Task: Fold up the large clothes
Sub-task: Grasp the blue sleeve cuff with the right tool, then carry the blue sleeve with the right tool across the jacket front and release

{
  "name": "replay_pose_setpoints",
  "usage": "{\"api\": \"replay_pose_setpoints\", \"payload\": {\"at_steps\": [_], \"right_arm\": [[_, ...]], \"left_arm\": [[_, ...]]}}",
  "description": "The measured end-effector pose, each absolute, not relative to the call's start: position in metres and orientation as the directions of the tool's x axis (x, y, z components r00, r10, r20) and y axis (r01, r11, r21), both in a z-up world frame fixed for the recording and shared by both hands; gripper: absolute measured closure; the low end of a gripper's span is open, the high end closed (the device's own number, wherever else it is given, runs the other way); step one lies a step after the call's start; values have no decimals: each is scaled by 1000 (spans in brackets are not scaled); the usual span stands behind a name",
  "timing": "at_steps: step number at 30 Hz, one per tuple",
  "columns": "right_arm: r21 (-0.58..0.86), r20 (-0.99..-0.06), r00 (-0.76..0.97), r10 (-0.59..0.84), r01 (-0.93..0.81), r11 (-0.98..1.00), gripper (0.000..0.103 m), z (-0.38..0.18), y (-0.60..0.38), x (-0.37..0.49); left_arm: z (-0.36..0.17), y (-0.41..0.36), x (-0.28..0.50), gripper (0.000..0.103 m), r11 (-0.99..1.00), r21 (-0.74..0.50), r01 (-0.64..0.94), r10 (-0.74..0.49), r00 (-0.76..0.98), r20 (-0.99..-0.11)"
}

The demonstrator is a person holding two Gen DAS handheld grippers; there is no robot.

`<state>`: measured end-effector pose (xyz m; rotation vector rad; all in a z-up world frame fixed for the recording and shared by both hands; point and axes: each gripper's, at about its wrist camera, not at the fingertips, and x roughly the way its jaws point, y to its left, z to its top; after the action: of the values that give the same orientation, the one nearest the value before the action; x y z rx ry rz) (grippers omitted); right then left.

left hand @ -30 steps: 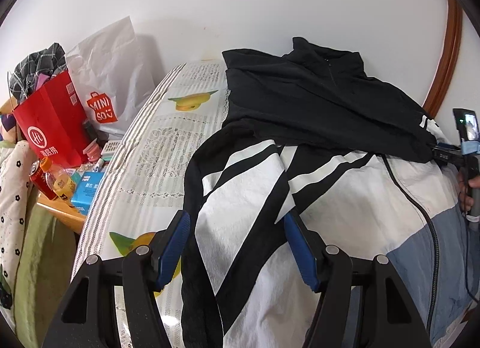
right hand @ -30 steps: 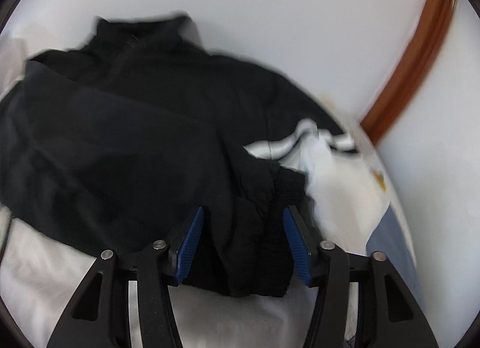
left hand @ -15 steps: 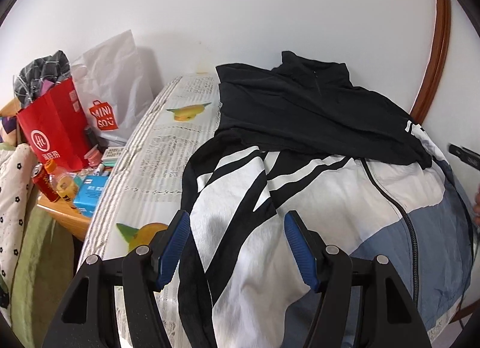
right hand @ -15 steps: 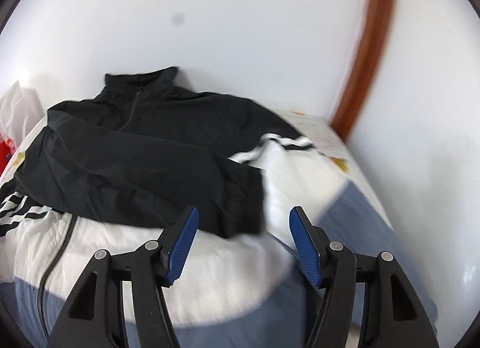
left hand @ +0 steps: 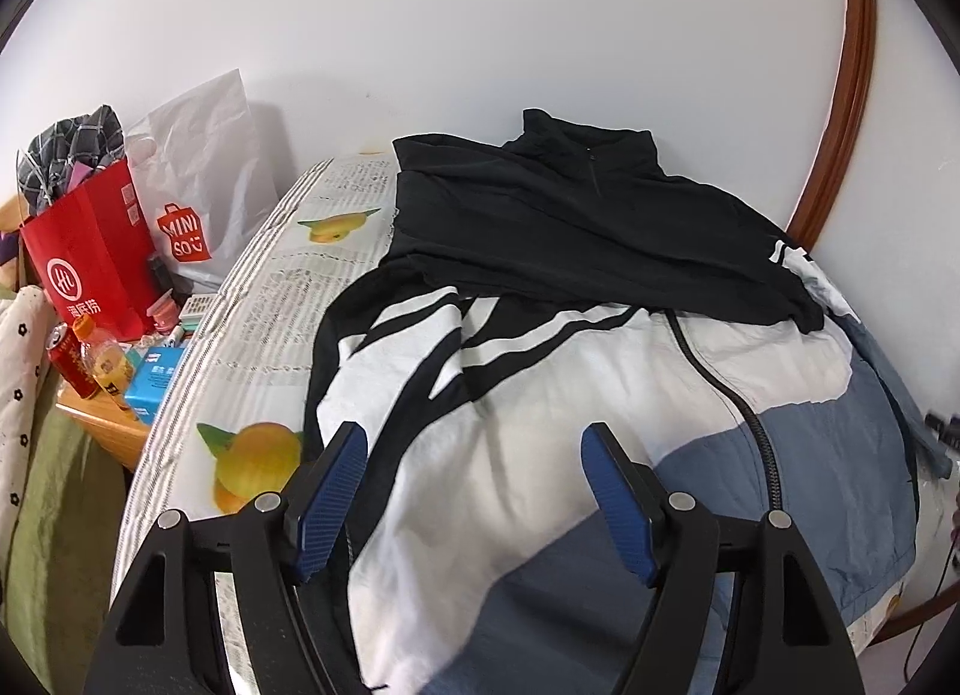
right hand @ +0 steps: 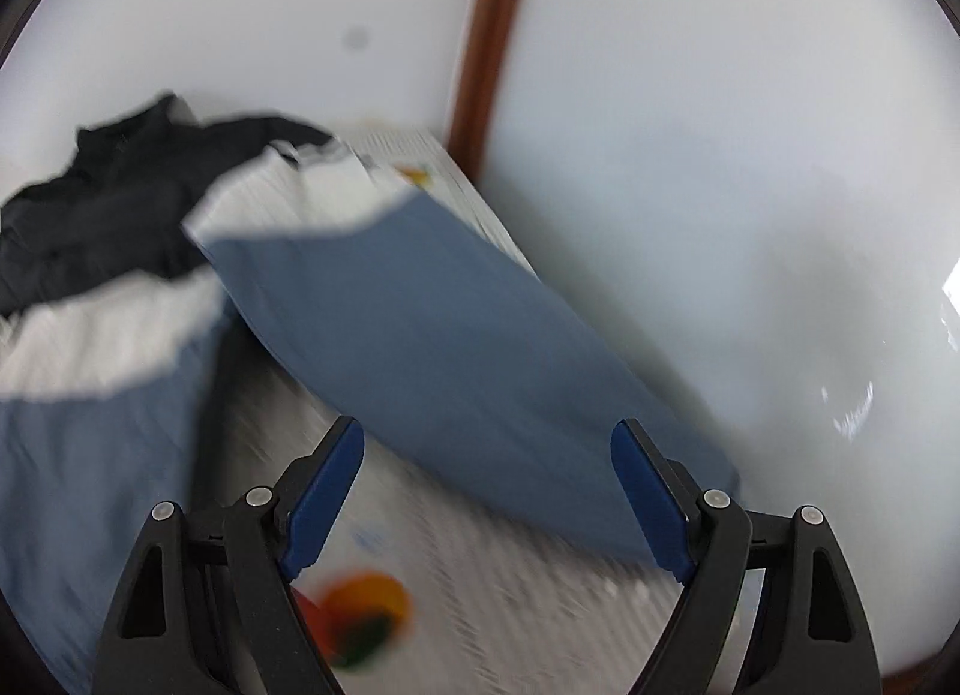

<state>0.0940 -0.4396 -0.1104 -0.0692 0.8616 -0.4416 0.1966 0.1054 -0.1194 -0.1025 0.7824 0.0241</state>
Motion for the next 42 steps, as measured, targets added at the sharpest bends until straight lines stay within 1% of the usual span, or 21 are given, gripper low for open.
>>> {"api": "replay_pose_setpoints", "payload": {"at_steps": [4,7,9,11,13,15,16,17,18,19,22,24,29,32,36,42], "right_arm": [[-278,-706,556,-438,351,894,19,-125,-454,70],[-298,-715,539,-445,341,892,19,-137,-460,64],[-307,-718,527,-454,345,887,19,-147,-468,65],[-311,-729,505,-462,357,881,20,-155,-476,68],[-282,-718,528,-454,376,883,22,-157,-483,71],[-271,-720,529,-449,381,884,45,-159,-487,74],[-276,-723,522,-453,382,882,66,-160,-489,77],[-292,-725,505,-468,390,874,81,-162,-490,80],[-301,-726,496,-476,393,869,89,-162,-491,83],[-307,-725,492,-482,395,866,94,-160,-491,85],[-316,-684,520,-512,422,850,97,-140,-490,87],[-302,-639,565,-522,440,845,98,-116,-485,87],[-275,-553,654,-516,441,854,98,-66,-460,100],[-220,-527,722,-448,394,893,99,-37,-434,116],[-206,-465,815,-347,281,937,99,-7,-378,138],[-158,-439,884,-162,101,982,99,13,-295,187]], "left_arm": [[-121,99,191,31,998,-60,-28,-22,709,-705],[-121,96,190,31,999,-32,-22,-7,709,-705],[-120,96,190,31,999,-35,-19,-11,708,-706],[-122,97,190,31,999,-36,-30,-4,705,-709],[-125,99,190,31,999,-41,-31,-8,696,-718],[-130,101,192,31,998,-40,-42,-2,674,-739],[-131,102,192,31,998,-43,-43,-3,672,-741],[-132,103,191,31,998,-42,-48,1,673,-740],[-132,104,191,31,998,-36,-54,10,674,-738],[-132,105,190,31,998,-32,-56,14,676,-736],[-132,107,189,31,998,-4,-66,42,684,-728],[-134,107,189,31,997,14,-72,60,689,-722],[-140,110,190,31,998,25,-63,62,684,-727],[-142,116,193,31,996,31,-78,75,672,-737],[-145,127,197,31,996,-11,-89,51,662,-748],[-152,137,203,31,994,-35,-99,38,649,-760]]}}
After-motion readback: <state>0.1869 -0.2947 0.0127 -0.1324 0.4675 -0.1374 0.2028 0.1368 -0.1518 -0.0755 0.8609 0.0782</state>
